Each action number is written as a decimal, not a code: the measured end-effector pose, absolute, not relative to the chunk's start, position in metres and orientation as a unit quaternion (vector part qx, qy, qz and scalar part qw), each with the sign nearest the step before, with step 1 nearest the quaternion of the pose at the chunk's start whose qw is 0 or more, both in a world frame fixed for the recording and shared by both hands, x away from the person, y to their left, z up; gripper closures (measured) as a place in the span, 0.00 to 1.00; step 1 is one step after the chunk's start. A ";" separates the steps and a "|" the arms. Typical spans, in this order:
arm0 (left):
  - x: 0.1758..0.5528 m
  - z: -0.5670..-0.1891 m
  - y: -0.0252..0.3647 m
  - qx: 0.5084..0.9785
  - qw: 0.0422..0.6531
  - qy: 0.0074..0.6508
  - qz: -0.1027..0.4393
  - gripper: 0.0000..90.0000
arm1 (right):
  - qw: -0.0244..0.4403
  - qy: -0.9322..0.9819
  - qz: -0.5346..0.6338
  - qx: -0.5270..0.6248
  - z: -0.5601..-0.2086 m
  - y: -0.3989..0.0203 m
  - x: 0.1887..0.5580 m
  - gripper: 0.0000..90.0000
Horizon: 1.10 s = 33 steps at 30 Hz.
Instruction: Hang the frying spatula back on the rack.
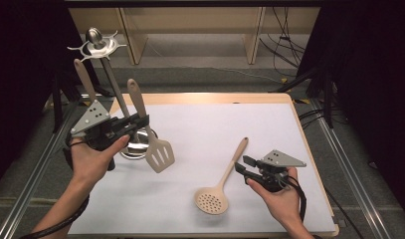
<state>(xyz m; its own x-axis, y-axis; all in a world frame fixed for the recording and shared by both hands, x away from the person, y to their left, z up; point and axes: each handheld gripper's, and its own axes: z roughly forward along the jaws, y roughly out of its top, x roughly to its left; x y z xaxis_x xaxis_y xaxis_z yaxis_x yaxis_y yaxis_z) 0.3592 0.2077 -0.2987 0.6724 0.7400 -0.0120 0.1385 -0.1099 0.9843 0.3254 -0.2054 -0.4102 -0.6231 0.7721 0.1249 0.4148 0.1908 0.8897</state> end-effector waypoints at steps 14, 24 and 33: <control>0.368 -0.287 0.220 0.699 0.583 0.325 0.258 0.86 | 0.170 0.740 0.503 0.414 -0.412 -0.209 0.327 0.65; 0.381 -0.279 0.232 0.697 0.573 0.342 0.262 0.86 | 0.179 0.748 0.498 0.401 -0.411 -0.209 0.328 0.65; 0.390 -0.277 0.238 0.696 0.567 0.353 0.263 0.86 | 0.177 0.747 0.502 0.399 -0.411 -0.208 0.328 0.65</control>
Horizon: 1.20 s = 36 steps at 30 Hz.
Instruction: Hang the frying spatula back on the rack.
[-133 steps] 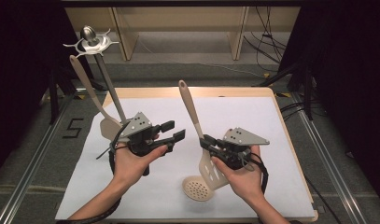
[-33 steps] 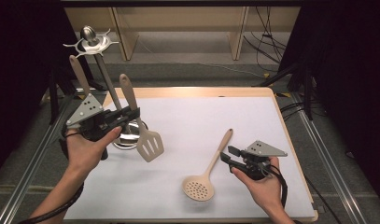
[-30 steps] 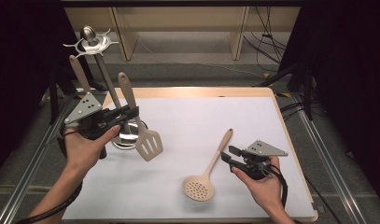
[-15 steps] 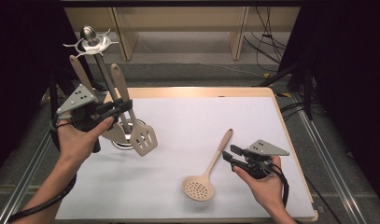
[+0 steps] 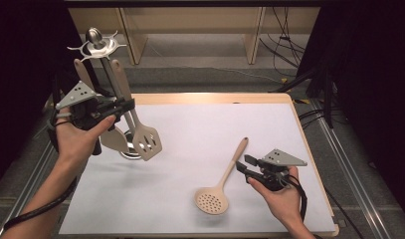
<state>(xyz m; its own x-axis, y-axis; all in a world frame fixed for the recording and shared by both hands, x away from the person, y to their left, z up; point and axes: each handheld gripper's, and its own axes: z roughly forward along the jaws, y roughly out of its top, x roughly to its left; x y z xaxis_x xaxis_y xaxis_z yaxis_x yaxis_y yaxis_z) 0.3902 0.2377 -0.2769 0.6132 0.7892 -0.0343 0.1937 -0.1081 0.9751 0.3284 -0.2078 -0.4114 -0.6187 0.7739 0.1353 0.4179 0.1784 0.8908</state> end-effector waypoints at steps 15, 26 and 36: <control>0.402 -0.276 0.245 0.693 0.560 0.372 0.260 0.86 | 0.183 0.746 0.505 0.393 -0.412 -0.207 0.329 0.65; 0.406 -0.276 0.249 0.689 0.558 0.381 0.263 0.86 | 0.185 0.747 0.505 0.390 -0.412 -0.207 0.329 0.64; 0.408 -0.279 0.253 0.686 0.557 0.388 0.260 0.86 | 0.171 0.746 0.508 0.395 -0.412 -0.206 0.328 0.64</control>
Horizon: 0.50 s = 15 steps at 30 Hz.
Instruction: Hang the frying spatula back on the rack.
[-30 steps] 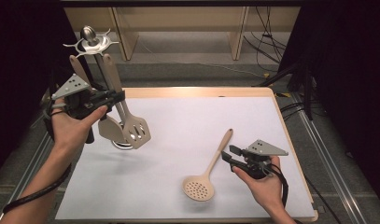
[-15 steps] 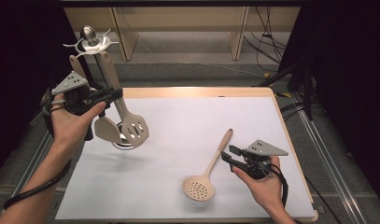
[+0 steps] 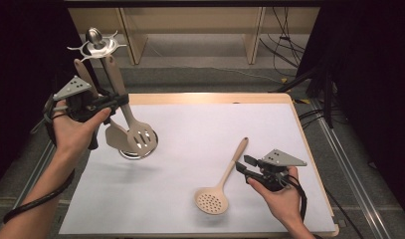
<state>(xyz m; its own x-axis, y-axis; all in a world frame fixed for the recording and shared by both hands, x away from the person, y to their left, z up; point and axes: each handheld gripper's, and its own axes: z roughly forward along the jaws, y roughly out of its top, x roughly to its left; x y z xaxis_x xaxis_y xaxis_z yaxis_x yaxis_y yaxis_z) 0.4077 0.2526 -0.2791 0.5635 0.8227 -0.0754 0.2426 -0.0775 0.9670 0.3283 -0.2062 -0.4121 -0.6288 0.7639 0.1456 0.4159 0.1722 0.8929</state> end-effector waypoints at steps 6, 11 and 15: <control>0.408 -0.282 0.255 0.681 0.560 0.398 0.256 0.85 | 0.185 0.747 0.506 0.390 -0.412 -0.208 0.329 0.64; 0.409 -0.283 0.257 0.679 0.558 0.404 0.255 0.85 | 0.179 0.746 0.506 0.394 -0.412 -0.207 0.328 0.64; 0.409 -0.285 0.258 0.675 0.560 0.407 0.254 0.85 | 0.188 0.746 0.508 0.387 -0.412 -0.207 0.329 0.64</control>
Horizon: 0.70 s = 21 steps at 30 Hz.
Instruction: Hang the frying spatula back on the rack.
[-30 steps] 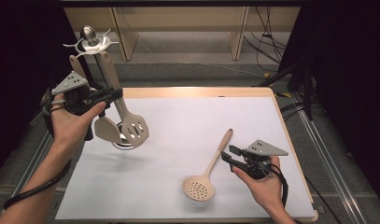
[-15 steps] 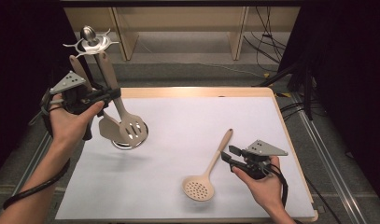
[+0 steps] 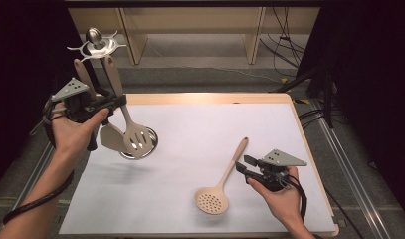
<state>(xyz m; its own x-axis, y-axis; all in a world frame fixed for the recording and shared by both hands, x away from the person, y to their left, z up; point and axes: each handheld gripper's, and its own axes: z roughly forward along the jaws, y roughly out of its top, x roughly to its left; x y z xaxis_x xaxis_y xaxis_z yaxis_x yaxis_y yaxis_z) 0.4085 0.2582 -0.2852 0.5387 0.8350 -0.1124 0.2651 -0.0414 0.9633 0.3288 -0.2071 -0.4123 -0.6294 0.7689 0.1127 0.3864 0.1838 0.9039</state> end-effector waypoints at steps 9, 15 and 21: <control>0.406 -0.287 0.261 0.671 0.557 0.410 0.266 0.84 | 0.174 0.747 0.508 0.393 -0.413 -0.207 0.328 0.64; 0.399 -0.290 0.261 0.662 0.561 0.412 0.278 0.81 | 0.173 0.750 0.503 0.393 -0.414 -0.209 0.328 0.64; 0.377 -0.300 0.264 0.651 0.571 0.406 0.293 0.76 | 0.178 0.750 0.503 0.391 -0.415 -0.210 0.328 0.64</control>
<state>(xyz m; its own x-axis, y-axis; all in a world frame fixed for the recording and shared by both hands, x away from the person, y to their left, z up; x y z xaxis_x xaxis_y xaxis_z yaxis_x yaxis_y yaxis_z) 0.3774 0.2644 -0.3000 0.4992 0.8625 -0.0828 0.1937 -0.0179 0.9809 0.3277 -0.2101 -0.4148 -0.6304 0.7660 0.1262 0.4067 0.1874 0.8941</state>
